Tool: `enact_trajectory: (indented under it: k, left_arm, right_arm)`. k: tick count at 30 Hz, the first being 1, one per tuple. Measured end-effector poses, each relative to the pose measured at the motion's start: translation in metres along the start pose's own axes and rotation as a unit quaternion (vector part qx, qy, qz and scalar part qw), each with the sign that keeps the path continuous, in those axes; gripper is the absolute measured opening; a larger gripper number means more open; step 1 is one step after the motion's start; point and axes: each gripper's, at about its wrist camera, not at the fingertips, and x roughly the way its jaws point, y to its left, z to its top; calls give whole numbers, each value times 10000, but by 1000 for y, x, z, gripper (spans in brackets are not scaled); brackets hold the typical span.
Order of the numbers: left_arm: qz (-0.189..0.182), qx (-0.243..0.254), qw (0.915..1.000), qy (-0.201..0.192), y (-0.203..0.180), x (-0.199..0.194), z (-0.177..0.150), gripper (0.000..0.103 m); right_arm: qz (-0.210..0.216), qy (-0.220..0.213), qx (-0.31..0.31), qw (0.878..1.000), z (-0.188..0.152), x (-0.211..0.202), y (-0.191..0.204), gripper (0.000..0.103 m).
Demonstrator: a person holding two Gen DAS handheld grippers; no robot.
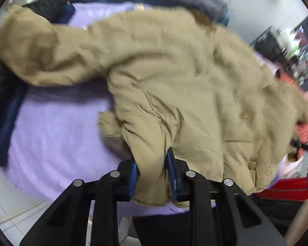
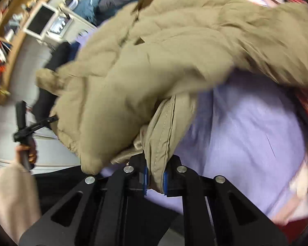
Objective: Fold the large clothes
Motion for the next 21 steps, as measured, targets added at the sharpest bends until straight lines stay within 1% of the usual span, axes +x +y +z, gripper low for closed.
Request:
enact_trajectory:
  k: [1, 2, 3, 4, 5, 7, 8, 9, 10, 11, 12, 13, 14, 15, 16, 17, 18, 20, 21]
  left_arm:
    - [-52, -86, 9999, -48, 8, -17, -2, 25]
    - [-45, -128, 9999, -39, 12, -25, -3, 25]
    - [24, -144, 9999, 16, 19, -29, -6, 25]
    - [96, -135, 9998, 94, 25, -26, -6, 25]
    - [193, -136, 9995, 205, 30, -16, -7, 25]
    - [563, -239, 9975, 350, 48, 5, -12, 26]
    - [616, -384, 9963, 451, 59, 14, -12, 27]
    - [699, -596, 9939, 618, 73, 24, -17, 28]
    - [722, -696, 9928, 658, 79, 24, -13, 35]
    - [672, -765, 9930, 604, 86, 18, -17, 45]
    - [658, -726, 9942, 439, 89, 12, -19, 71]
    - [730, -649, 9948, 294, 90, 7, -21, 87]
    - [743, -555, 9956, 114, 90, 2, -20, 88]
    - [662, -467, 9967, -23, 89, -1, -19, 90]
    - [599, -382, 9974, -104, 87, -1, -16, 94]
    - [578, -343, 9977, -122, 87, 3, -12, 95]
    - [460, -301, 9984, -95, 86, 11, -7, 96]
    - [366, -238, 9990, 31, 76, 34, -2, 96]
    - [298, -229, 9992, 144, 73, 49, 1, 96]
  right_arm:
    - [166, 50, 127, 9998, -11, -18, -3, 10]
    - [239, 90, 216, 9994, -22, -31, -7, 10]
    - [241, 150, 269, 9992, -29, -35, -10, 10]
    - [199, 330, 349, 9986, -37, -34, -14, 10]
    - [75, 524, 389, 9978, -45, -28, -22, 10]
    - [-252, 918, 414, 9946, -65, 2, -29, 12]
    - [-368, 1115, 470, 9920, -69, 18, -38, 15]
    - [-560, 1213, 603, 9892, -78, 28, -50, 18]
    - [-857, 1229, 826, 9853, -84, 35, -61, 23]
    - [-1001, 1195, 988, 9828, -88, 35, -69, 32]
    - [-1013, 1115, 1131, 9821, -92, 32, -74, 40]
    - [-1009, 942, 1297, 9819, -94, 24, -81, 59]
    - [-981, 725, 1414, 9824, -94, 15, -83, 64]
    - [-851, 449, 1497, 9840, -92, 6, -86, 64]
    - [-751, 321, 1529, 9849, -86, 4, -87, 67]
    - [-682, 211, 1548, 9854, -82, 4, -87, 71]
    - [-723, 134, 1501, 9859, -78, 6, -86, 71]
    - [-1043, 124, 1053, 9889, -68, 16, -73, 71]
    - [-1250, 143, 447, 9910, -62, 23, -55, 71]
